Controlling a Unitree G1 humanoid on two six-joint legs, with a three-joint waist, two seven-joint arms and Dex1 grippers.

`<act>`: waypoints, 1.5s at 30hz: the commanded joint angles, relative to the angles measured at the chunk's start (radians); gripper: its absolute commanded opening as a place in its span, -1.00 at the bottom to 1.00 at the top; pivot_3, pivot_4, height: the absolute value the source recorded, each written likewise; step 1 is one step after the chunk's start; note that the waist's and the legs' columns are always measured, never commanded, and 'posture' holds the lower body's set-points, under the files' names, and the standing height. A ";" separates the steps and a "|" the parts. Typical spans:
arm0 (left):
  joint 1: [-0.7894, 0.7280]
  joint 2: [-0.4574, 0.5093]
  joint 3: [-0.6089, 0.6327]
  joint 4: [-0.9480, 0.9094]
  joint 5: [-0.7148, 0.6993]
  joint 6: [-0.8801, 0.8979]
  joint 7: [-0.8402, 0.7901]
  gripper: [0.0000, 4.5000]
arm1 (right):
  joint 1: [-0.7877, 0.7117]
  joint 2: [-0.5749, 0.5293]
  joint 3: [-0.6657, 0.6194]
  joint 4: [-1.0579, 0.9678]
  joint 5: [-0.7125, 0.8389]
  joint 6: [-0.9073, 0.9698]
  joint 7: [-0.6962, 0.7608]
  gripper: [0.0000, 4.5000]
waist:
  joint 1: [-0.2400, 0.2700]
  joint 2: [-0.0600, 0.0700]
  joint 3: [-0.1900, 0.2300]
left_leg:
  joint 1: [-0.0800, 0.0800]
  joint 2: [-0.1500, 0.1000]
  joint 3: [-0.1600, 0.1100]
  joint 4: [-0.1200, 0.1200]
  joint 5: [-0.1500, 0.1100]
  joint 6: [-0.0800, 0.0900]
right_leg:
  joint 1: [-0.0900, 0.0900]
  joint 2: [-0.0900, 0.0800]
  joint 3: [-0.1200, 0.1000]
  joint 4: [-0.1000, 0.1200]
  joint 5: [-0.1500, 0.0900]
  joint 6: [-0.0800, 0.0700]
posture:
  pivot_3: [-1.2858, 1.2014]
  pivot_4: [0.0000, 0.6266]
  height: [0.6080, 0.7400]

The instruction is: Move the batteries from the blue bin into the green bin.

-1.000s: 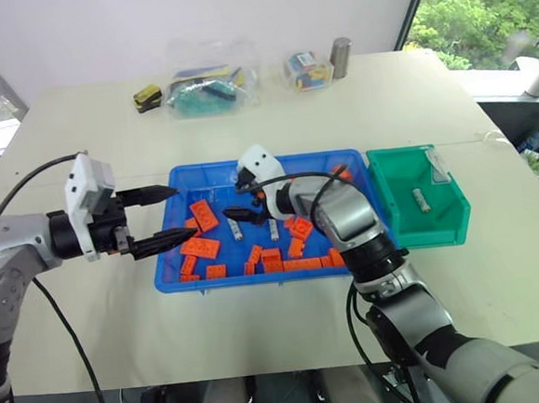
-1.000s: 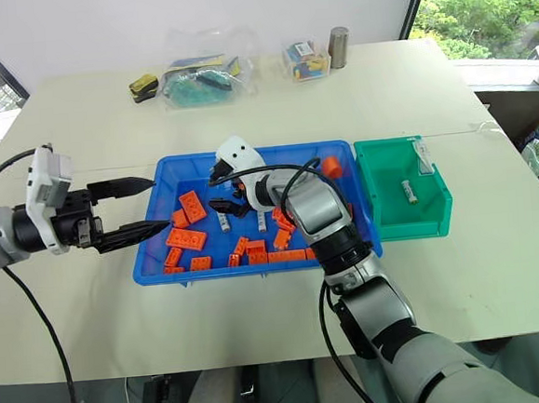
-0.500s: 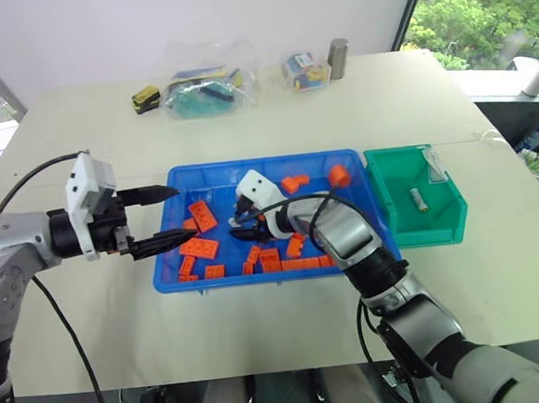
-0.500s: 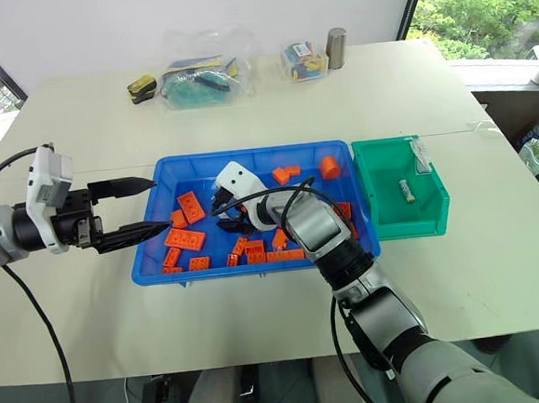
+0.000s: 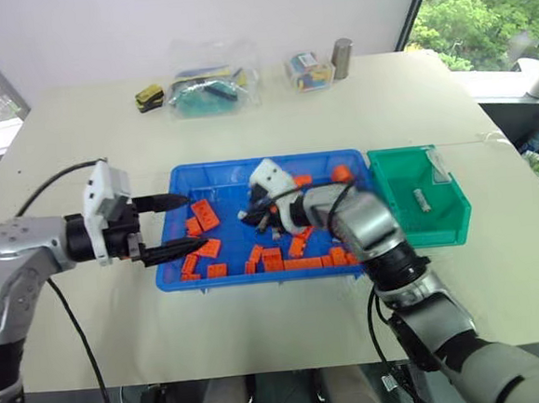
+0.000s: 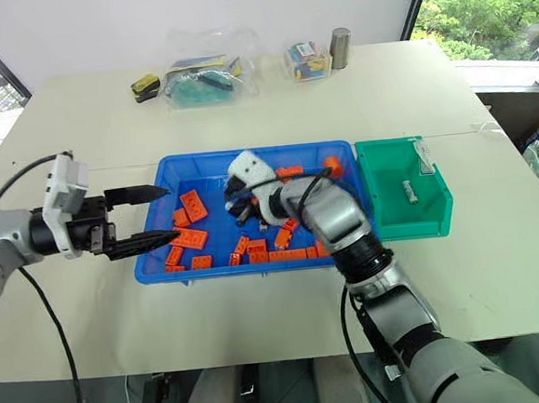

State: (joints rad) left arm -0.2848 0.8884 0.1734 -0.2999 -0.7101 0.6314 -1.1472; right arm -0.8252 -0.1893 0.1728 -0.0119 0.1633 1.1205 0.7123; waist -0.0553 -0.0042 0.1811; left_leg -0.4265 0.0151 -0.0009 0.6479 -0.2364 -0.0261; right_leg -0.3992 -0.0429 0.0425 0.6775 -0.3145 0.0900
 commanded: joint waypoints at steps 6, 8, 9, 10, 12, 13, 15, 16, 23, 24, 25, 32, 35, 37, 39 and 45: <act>-0.077 -0.036 -0.045 0.008 0.010 -0.045 -0.023 1.00 | -0.011 -0.339 -0.356 -0.209 0.105 0.225 -0.043 -0.95 | 0.024 0.000 0.000 | 0.000 0.000 0.000 0.000 0.000 0.000 | 0.002 -0.001 -0.001 -0.004 0.000 0.000 | 0.03 -0.52 1.00; -0.092 -0.044 -0.057 0.024 0.015 -0.053 -0.033 1.00 | 0.037 -0.421 -0.405 -0.222 0.116 0.242 -0.048 -0.95 | 0.025 0.000 0.000 | 0.000 0.000 0.000 -0.001 -0.001 0.001 | 0.003 -0.001 -0.001 -0.005 0.000 0.000 | 0.03 -0.52 1.00; -0.102 -0.052 -0.065 0.032 0.017 -0.055 -0.035 1.00 | 0.066 -0.456 -0.424 -0.230 0.122 0.245 -0.048 -0.95 | 0.025 0.000 0.000 | 0.000 -0.001 0.001 -0.001 -0.001 0.001 | 0.003 -0.001 0.000 -0.006 0.000 0.000 | 0.03 -0.52 1.00; -0.111 -0.060 -0.072 0.038 0.017 -0.055 -0.035 1.00 | 0.094 -0.484 -0.437 -0.239 0.127 0.244 -0.048 -0.95 | 0.022 0.000 0.000 | 0.000 0.000 0.001 -0.001 -0.001 0.002 | 0.003 -0.001 0.000 -0.006 0.000 0.000 | 0.03 -0.52 1.00; -0.125 -0.076 -0.091 0.043 0.024 -0.059 -0.041 1.00 | 0.156 -0.526 -0.454 -0.253 0.127 0.229 -0.056 -0.95 | 0.014 0.000 0.000 | 0.000 0.000 0.001 -0.001 -0.001 0.002 | 0.002 0.000 0.000 -0.006 0.000 0.000 | 0.03 -0.52 1.00; -0.132 -0.083 -0.100 0.045 0.030 -0.063 -0.043 1.00 | 0.183 -0.537 -0.466 -0.253 0.124 0.220 -0.067 -0.95 | 0.011 -0.001 0.000 | 0.000 0.000 0.001 -0.001 -0.001 0.002 | 0.002 0.001 0.000 -0.006 0.000 0.000 | 0.03 -0.52 1.00; -0.151 -0.095 -0.112 0.057 0.038 -0.065 -0.045 1.00 | 0.229 -0.538 -0.501 -0.251 0.135 0.222 -0.082 -0.49 | 0.009 -0.001 0.000 | 0.000 0.001 0.001 -0.001 -0.001 0.002 | 0.002 0.002 0.001 -0.005 0.000 0.000 | 0.03 -0.52 1.00; -0.157 -0.097 -0.114 0.063 0.040 -0.067 -0.046 1.00 | 0.241 -0.538 -0.509 -0.253 0.143 0.222 -0.086 -0.29 | 0.010 -0.001 0.000 | 0.000 0.001 0.001 -0.001 -0.001 0.002 | 0.002 0.002 0.001 -0.005 0.000 0.000 | 0.03 -0.52 1.00; -0.174 -0.095 -0.110 0.083 0.050 -0.073 -0.062 1.00 | 0.207 -0.567 -0.445 -0.231 0.148 0.105 -0.102 0.97 | 0.012 -0.001 0.000 | 0.000 0.001 0.001 0.000 0.000 0.003 | 0.002 0.005 0.002 -0.004 0.000 0.000 | 0.03 -0.52 1.00; -0.170 -0.093 -0.107 0.080 0.050 -0.072 -0.062 1.00 | 0.179 -0.564 -0.426 -0.241 0.157 0.063 -0.087 0.97 | 0.011 0.000 0.000 | 0.000 0.001 0.001 0.000 0.000 0.003 | 0.002 0.005 0.002 -0.004 0.000 0.000 | 0.03 -0.52 1.00; -0.165 -0.090 -0.104 0.076 0.050 -0.071 -0.061 1.00 | 0.135 -0.541 -0.410 -0.257 0.188 0.066 -0.073 0.97 | 0.010 0.000 0.000 | 0.000 0.001 0.002 0.000 0.000 0.003 | 0.002 0.005 0.002 -0.004 0.000 0.000 | 0.03 -0.52 1.00; -0.146 -0.077 -0.086 0.052 0.045 -0.059 -0.043 1.00 | 0.051 -0.333 -0.156 -0.275 0.246 0.074 -0.090 0.97 | 0.012 -0.001 0.000 | 0.001 0.009 0.001 -0.001 0.000 0.003 | 0.002 0.014 0.003 -0.004 0.001 -0.001 | 0.03 -0.52 1.00; -0.134 -0.068 -0.076 0.039 0.041 -0.053 -0.037 1.00 | 0.066 -0.249 -0.078 -0.226 0.230 0.055 -0.123 0.97 | 0.017 -0.001 0.000 | 0.000 0.009 0.001 0.000 0.000 0.003 | 0.002 0.013 0.003 -0.004 0.001 -0.002 | 0.03 -0.52 1.00; -0.128 -0.062 -0.068 0.033 0.038 -0.048 -0.031 1.00 | 0.081 -0.215 -0.031 -0.205 0.222 0.040 -0.135 0.97 | 0.018 -0.001 0.000 | -0.001 0.007 0.002 0.001 0.000 0.003 | 0.002 0.011 0.003 -0.004 0.001 -0.001 | 0.03 -0.52 1.00; -0.123 -0.057 -0.060 0.027 0.034 -0.044 -0.024 1.00 | 0.099 -0.197 0.019 -0.190 0.213 0.024 -0.136 0.97 | 0.018 -0.002 0.000 | -0.001 0.007 0.002 0.001 0.000 0.003 | 0.002 0.011 0.003 -0.005 0.001 -0.001 | 0.03 -0.52 1.00; -0.098 -0.048 -0.038 0.001 0.021 -0.031 -0.005 1.00 | 0.129 -0.162 0.081 -0.125 0.181 -0.015 -0.154 0.97 | 0.013 -0.002 0.000 | 0.000 0.008 0.001 0.001 0.000 0.003 | 0.002 0.012 0.003 -0.004 0.001 -0.001 | 0.03 -0.52 1.00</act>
State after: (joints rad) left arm -0.3868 0.8246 0.1017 -0.2651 -0.6679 0.6000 -1.1558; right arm -0.6878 -0.3597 0.2617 -0.1269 0.3532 1.1275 0.5635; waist -0.0427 -0.0057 0.1812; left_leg -0.4267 0.0229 0.0006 0.6485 -0.2365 -0.0235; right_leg -0.3976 -0.0310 0.0457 0.6735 -0.3137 0.0886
